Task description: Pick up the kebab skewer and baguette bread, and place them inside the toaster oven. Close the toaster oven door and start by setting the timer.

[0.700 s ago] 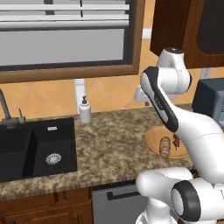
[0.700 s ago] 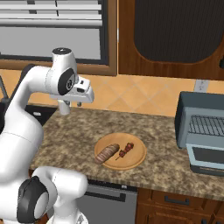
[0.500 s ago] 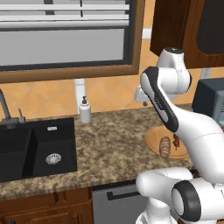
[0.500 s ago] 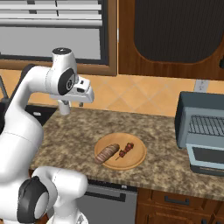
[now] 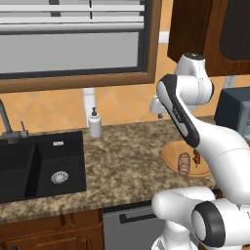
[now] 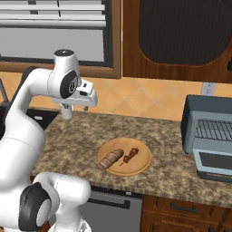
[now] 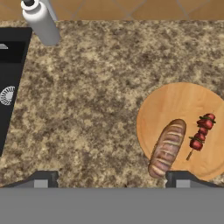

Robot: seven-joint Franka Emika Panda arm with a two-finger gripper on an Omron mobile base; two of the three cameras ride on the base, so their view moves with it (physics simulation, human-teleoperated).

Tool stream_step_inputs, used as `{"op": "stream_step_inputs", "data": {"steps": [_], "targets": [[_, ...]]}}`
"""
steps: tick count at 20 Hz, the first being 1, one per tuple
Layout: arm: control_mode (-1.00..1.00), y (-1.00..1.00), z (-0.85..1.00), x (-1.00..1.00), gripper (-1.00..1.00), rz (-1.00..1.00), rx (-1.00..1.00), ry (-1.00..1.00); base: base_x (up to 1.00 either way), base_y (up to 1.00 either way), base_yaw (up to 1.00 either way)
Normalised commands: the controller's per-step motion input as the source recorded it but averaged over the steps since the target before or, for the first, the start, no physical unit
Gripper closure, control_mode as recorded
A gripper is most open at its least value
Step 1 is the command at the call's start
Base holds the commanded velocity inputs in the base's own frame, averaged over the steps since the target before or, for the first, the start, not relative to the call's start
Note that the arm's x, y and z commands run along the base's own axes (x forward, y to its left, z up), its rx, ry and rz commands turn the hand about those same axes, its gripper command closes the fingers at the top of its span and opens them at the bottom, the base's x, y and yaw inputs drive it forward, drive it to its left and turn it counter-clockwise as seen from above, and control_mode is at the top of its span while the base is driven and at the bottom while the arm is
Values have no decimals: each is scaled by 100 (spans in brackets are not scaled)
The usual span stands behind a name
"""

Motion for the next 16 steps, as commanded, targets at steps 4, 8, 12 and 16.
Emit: {"op": "stream_step_inputs", "data": {"steps": [4,8,12,16], "targets": [[100,0,0,0,-100,0,0,0,0,-79,0],[100,0,0,0,-100,0,0,0,0,-100,0],[100,0,0,0,-100,0,0,0,0,-96,0],[100,0,0,0,-100,0,0,0,2,-49,0]]}}
